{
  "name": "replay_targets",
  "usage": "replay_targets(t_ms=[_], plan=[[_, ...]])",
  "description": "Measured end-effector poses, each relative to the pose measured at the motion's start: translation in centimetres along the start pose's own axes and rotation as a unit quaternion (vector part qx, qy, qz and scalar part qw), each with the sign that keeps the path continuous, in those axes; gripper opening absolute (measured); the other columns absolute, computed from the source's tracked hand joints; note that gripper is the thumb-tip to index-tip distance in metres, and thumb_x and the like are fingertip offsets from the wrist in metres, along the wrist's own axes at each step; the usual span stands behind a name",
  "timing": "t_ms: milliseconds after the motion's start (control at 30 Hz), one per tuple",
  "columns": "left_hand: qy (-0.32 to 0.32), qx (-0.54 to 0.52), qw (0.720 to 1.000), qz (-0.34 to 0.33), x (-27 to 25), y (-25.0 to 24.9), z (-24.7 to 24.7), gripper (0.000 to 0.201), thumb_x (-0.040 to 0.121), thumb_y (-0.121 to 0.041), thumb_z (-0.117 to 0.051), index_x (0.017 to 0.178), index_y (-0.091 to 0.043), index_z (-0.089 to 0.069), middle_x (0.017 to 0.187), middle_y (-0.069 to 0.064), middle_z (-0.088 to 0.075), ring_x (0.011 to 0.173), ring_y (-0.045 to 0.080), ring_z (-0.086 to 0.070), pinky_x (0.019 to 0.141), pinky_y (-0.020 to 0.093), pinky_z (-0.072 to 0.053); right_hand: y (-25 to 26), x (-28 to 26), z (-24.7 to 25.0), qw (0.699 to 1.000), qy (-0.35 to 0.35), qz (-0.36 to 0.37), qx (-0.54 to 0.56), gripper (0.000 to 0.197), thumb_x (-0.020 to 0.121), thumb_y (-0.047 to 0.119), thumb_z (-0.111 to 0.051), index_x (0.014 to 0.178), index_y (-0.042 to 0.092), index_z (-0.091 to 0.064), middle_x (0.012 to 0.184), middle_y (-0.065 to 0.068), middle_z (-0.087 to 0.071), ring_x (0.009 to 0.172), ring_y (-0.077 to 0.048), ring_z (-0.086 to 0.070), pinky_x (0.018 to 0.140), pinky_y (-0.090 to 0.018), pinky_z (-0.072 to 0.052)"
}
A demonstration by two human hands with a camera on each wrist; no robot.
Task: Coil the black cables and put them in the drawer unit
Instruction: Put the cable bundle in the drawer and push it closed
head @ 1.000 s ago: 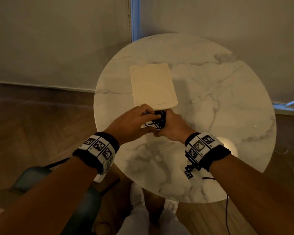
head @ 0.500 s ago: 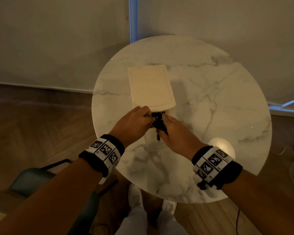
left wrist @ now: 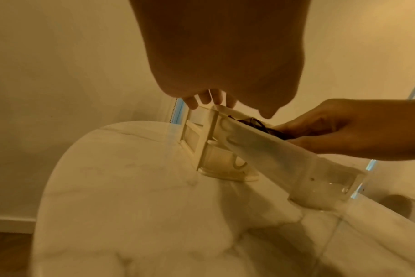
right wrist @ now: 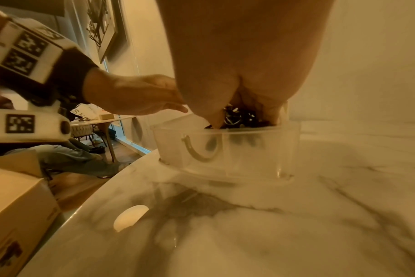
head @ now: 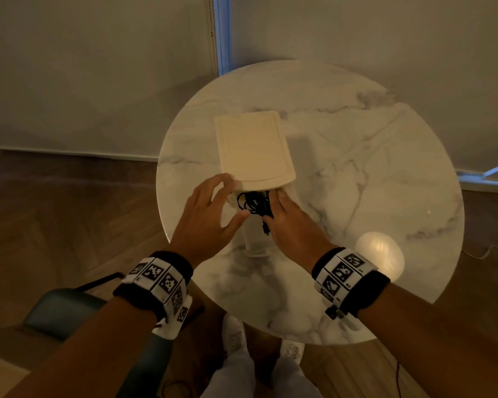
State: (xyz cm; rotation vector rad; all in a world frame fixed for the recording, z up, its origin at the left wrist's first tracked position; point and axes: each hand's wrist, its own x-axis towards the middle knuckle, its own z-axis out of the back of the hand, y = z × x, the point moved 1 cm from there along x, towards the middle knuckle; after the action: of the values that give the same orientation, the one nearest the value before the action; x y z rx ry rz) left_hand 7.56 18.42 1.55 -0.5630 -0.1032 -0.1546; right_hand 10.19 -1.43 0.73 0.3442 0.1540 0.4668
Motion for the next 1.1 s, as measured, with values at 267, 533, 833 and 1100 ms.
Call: replay_targets(t_ms=[267,533,833,1100], plan=[[-0.056,-0.065,0.996,-0.02,1.3,1.3,-0.5,0.03,0.097,-0.018,-0.057,0.126,-0.012,-0.061,0.139,0.009,-0.047,0.125,0.019,-0.051,0.103,0.038,-0.047,-1.6,-5.3,1.9,0.984,0.035,0.152,-0.085,0.079,0.101,0.054,-0.044,0.152,-0.005,-0.036,0.161,-0.024,-0.034,0.151,-0.033,-0.03,0.122,-0.042,-0.026],[-0.071,-0.075,0.995,-0.003,1.3,1.4,-0.9,0.032,0.093,-0.021,-0.064,0.124,-0.013,-0.066,0.141,0.012,-0.049,0.129,0.02,-0.051,0.107,0.028,-0.042,-3.0,-4.3,0.4,0.962,0.017,0.226,-0.152,0.064,0.102,0.04,-0.044,0.142,-0.01,-0.05,0.148,-0.031,-0.049,0.14,-0.039,-0.047,0.112,-0.047,-0.044],[-0.084,-0.088,0.992,0.041,2.2,1.2,-0.9,0.03,0.081,-0.023,-0.078,0.106,-0.009,-0.067,0.132,0.01,-0.051,0.114,0.008,-0.051,0.098,0.001,-0.03,-2.3,-0.8,0.9,0.973,0.017,0.193,-0.122,0.06,0.096,0.037,-0.057,0.132,-0.01,-0.059,0.136,-0.031,-0.061,0.127,-0.041,-0.06,0.102,-0.048,-0.052],[-0.103,-0.134,0.979,0.112,3.0,0.7,-1.3,0.027,0.075,-0.016,-0.082,0.096,-0.016,-0.063,0.126,0.002,-0.046,0.113,-0.001,-0.045,0.097,0.001,-0.03,-1.7,-2.6,0.5,0.98,-0.029,0.172,-0.098,0.045,0.095,0.014,-0.066,0.136,-0.002,-0.059,0.138,-0.023,-0.061,0.127,-0.038,-0.059,0.101,-0.048,-0.053]])
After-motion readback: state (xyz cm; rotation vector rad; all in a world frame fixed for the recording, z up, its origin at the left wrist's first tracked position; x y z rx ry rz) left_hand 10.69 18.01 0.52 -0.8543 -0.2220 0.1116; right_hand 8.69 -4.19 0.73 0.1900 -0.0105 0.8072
